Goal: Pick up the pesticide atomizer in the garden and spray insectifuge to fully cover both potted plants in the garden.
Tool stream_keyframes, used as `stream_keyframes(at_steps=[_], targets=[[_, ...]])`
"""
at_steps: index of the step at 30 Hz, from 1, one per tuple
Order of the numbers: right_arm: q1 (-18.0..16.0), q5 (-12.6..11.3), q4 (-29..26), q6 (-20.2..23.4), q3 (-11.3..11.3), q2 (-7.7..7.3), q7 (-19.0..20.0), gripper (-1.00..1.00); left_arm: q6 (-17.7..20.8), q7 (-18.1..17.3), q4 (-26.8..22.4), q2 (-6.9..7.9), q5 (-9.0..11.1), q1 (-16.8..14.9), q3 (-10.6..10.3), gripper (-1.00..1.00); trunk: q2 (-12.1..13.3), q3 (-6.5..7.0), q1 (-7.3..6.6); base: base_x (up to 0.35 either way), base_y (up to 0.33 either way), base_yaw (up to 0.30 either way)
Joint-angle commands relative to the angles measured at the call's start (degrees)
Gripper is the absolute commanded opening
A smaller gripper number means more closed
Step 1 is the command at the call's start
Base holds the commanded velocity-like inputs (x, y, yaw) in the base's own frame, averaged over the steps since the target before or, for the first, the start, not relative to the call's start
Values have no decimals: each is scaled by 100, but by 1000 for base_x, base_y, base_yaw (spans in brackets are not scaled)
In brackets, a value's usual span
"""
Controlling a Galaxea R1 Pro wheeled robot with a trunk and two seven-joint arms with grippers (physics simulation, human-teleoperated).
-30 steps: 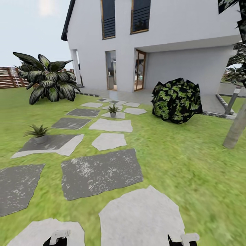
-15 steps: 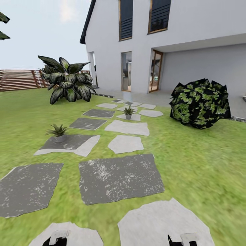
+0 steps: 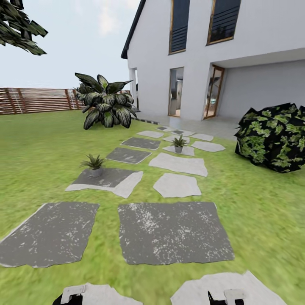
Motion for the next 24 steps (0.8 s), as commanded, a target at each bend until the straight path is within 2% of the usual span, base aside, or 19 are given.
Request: stream_keyframes(at_steps=[1, 24], targets=[[-2, 24, 4, -17, -1, -2, -2, 100, -19, -6, 6, -1, 35, -1, 0, -100, -2, 0, 1, 229, 244, 234], [-2, 24, 120, -21, 8, -2, -1, 100, -31, -8, 67, -3, 35, -4, 0, -100, -2, 125, 1, 236, 233, 234]])
